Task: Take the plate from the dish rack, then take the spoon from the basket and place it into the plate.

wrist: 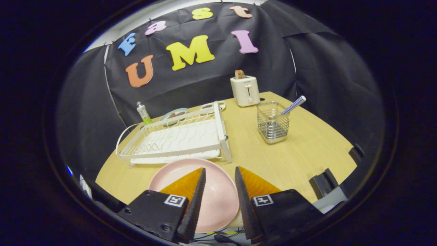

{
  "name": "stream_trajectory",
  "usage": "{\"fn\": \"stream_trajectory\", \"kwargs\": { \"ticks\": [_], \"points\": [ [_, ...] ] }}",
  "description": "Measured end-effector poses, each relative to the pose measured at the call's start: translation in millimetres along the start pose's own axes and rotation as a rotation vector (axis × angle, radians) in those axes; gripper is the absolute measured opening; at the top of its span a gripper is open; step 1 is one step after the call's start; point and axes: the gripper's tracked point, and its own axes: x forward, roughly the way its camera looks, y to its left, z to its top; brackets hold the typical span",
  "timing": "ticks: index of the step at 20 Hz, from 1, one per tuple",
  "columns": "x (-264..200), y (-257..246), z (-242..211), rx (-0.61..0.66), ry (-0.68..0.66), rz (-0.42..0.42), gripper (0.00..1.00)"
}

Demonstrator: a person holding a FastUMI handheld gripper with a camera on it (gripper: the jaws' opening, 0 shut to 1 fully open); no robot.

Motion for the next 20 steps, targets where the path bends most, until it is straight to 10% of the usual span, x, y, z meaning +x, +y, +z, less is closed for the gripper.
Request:
{"fn": "stream_trajectory", "kwargs": {
  "ticks": [6,20],
  "points": [
    [0,-33,22,-0.151,-0.144,-0.121,1.0],
    [74,-164,76,0.03,-0.249,-0.182,1.0]
  ]
}}
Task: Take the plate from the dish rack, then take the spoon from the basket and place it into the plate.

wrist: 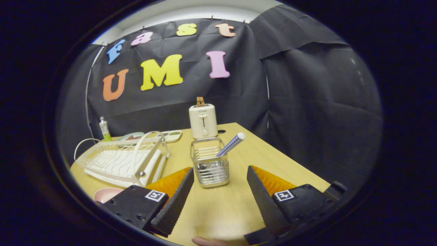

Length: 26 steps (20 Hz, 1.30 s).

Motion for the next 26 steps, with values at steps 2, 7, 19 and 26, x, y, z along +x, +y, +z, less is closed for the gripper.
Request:
{"fn": "stream_trajectory", "kwargs": {
  "ticks": [2,7,19,26],
  "points": [
    [13,-6,12,0.013,-0.041,0.023,0.98],
    [34,0,46,-0.014,-0.175,0.077,0.93],
    [39,10,61,0.033,-0.112,0.115,0.14],
    [-25,31,117,0.054,-0.239,0.151,0.14]
  ]
}}
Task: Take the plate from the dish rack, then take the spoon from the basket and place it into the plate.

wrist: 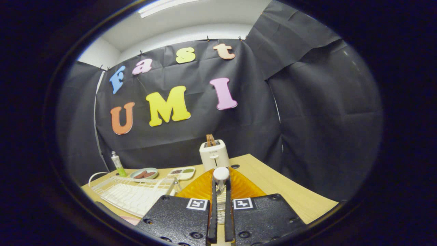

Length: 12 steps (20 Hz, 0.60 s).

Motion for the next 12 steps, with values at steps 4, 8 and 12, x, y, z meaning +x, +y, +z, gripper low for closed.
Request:
{"fn": "stream_trajectory", "kwargs": {
  "ticks": [4,8,12],
  "points": [
    [-42,32,26,-0.004,-0.018,0.045,0.14],
    [-84,77,25,-0.044,0.013,0.113,0.13],
    [-118,121,5,-0.08,0.038,0.174,0.13]
  ]
}}
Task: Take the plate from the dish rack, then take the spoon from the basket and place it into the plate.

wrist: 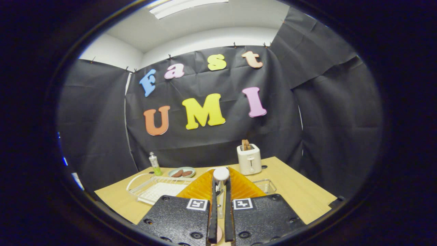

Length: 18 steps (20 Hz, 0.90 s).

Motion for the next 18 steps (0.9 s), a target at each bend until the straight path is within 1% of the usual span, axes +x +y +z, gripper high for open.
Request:
{"fn": "stream_trajectory", "kwargs": {
  "ticks": [5,7,10,13,15,18],
  "points": [
    [-16,59,-56,-0.063,0.074,0.066,0.14],
    [-14,78,-84,-0.069,0.119,0.091,0.14],
    [-13,100,-125,-0.046,0.22,0.132,0.14],
    [-10,117,-148,-0.046,0.293,0.166,0.14],
    [-8,119,-155,-0.05,0.323,0.171,0.14],
    [-4,112,-161,-0.022,0.352,0.164,0.14]
  ]
}}
